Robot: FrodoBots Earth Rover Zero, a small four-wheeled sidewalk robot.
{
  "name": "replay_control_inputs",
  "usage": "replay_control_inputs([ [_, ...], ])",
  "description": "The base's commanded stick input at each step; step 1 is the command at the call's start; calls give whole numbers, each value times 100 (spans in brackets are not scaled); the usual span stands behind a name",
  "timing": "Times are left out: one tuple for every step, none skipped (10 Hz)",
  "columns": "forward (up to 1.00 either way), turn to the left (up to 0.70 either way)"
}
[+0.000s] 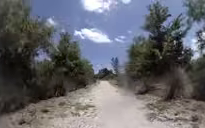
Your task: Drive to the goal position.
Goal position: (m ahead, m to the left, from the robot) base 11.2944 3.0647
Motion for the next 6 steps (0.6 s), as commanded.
replay_control_inputs([
  [85, 0],
  [85, 0],
  [85, 0],
  [85, 0],
  [85, 0],
  [85, 0],
])
